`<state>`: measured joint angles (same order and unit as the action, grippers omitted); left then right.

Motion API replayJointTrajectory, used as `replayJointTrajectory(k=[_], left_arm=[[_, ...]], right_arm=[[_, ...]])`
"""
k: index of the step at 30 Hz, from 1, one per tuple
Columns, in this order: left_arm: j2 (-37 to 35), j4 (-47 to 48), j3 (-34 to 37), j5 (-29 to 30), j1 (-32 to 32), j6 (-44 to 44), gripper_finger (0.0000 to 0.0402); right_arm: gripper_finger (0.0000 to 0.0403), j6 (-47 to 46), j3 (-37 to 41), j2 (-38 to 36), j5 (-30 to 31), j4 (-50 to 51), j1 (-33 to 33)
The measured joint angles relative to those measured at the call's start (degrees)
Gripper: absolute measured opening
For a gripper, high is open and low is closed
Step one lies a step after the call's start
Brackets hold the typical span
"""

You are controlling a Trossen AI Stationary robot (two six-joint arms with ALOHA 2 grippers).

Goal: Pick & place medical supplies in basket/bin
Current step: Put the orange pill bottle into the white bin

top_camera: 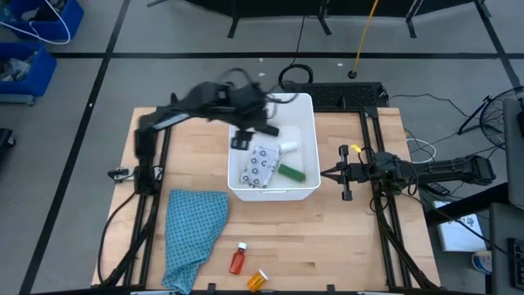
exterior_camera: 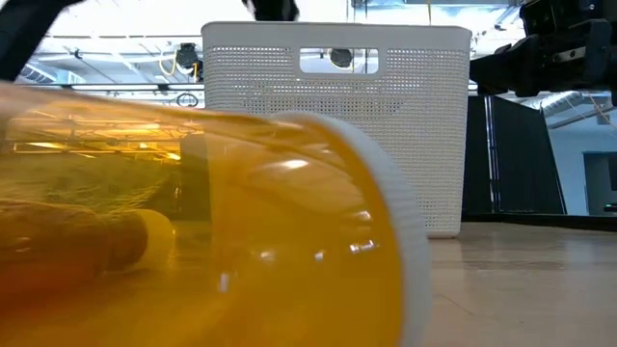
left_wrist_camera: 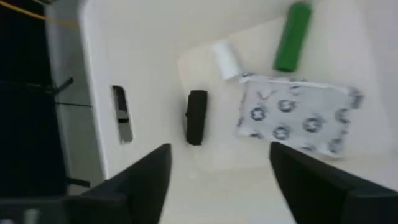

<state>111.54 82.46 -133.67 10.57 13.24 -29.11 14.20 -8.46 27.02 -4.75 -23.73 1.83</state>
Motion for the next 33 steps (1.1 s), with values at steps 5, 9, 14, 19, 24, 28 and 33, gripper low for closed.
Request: replayJointTrajectory(k=[5, 9, 14, 19, 24, 28, 33], left_arm=[[-9.25, 5.29, 0.94, 0.38, -4.18, 7.88, 0.0158], [-17.18, 5.29, 6.95, 0.04, -6.20, 13.56, 0.0053], [-29.43, -9.36, 25.56, -2.98, -9.34, 13.26, 0.0013], [-43.82, -25.60, 47.39, -6.47, -9.73, 13.23, 0.0004], [-57.98, -43.18, 67.99, -6.47, -9.42, 19.05, 0.0004], [-66.83, -53.40, 81.94, -6.53, -9.68, 24.65, 0.0004], [-74.67, -67.93, 95.97, -4.09, -10.24, 31.19, 0.0003]], right_arm=[[0.0000, 0.00, 0.01, -0.01, 0.00, 0.06, 0.00], [0.0000, -0.02, 0.01, -0.01, 0.00, -0.32, 0.00], [0.0000, -0.24, 0.01, -0.01, 0.00, -1.37, -0.04], [0.0000, -0.25, 0.01, 0.01, -0.01, -1.31, -0.04], [0.0000, -0.26, 0.01, -0.01, -0.02, -1.31, -0.04], [0.0000, -0.26, 0.01, 0.00, -0.02, -1.29, -0.04], [0.0000, -0.26, 0.01, -0.01, -0.02, -1.29, -0.05]])
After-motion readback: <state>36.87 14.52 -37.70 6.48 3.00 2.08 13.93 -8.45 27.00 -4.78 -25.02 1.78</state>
